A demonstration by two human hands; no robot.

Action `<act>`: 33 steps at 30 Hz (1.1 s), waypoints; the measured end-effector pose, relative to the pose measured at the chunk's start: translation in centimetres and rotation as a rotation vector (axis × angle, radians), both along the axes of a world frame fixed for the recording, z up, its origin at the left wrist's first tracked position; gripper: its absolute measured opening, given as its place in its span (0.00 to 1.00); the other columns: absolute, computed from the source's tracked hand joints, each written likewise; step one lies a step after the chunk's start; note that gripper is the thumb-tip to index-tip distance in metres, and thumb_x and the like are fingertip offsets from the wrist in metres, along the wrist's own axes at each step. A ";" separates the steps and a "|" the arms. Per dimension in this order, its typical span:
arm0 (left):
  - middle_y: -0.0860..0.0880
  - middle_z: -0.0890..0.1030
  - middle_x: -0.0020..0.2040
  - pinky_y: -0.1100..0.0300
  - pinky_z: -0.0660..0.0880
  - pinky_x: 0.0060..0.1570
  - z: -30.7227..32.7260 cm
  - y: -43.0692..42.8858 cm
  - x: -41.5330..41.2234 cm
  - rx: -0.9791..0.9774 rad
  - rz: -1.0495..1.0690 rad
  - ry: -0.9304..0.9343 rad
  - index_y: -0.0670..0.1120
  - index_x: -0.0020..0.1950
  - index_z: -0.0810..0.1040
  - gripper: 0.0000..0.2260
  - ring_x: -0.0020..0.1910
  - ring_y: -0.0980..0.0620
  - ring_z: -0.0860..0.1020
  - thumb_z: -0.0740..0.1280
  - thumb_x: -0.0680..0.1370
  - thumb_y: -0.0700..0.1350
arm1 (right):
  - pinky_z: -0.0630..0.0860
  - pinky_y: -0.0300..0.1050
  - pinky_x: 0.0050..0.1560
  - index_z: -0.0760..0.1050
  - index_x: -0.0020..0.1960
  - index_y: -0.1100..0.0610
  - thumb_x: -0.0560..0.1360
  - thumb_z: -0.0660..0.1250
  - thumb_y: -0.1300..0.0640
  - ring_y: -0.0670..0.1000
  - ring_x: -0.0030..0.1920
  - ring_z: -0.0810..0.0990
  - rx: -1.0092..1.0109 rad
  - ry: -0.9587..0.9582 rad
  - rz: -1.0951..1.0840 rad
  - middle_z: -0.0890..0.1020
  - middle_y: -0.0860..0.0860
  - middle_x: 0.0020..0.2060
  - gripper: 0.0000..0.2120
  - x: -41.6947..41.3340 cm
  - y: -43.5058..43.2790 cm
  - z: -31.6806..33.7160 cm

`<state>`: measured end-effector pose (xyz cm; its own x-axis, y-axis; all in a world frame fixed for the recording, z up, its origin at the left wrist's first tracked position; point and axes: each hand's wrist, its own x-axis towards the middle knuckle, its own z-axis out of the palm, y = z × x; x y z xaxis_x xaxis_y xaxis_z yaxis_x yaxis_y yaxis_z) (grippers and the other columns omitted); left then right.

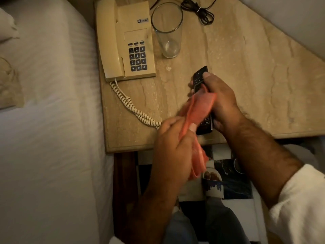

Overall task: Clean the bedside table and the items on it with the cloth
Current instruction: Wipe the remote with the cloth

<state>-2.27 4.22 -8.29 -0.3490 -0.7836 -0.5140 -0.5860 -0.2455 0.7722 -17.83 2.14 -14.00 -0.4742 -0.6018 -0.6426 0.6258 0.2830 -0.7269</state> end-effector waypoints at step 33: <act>0.44 0.63 0.84 0.38 0.64 0.74 -8.9 -5.3 2.4 -0.709 -0.204 -0.699 0.52 0.84 0.62 0.34 0.81 0.40 0.64 0.49 0.83 0.69 | 0.69 0.46 0.66 0.76 0.63 0.60 0.83 0.65 0.45 0.58 0.66 0.74 0.363 1.282 0.305 0.78 0.57 0.62 0.19 -0.9 -0.2 -4.4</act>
<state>0.16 -1.06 -17.19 -0.3092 -0.9464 -0.0937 -0.9417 0.2909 0.1690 -18.70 1.91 -18.36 -0.7315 -0.6818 0.0010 -0.5458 0.5846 -0.6002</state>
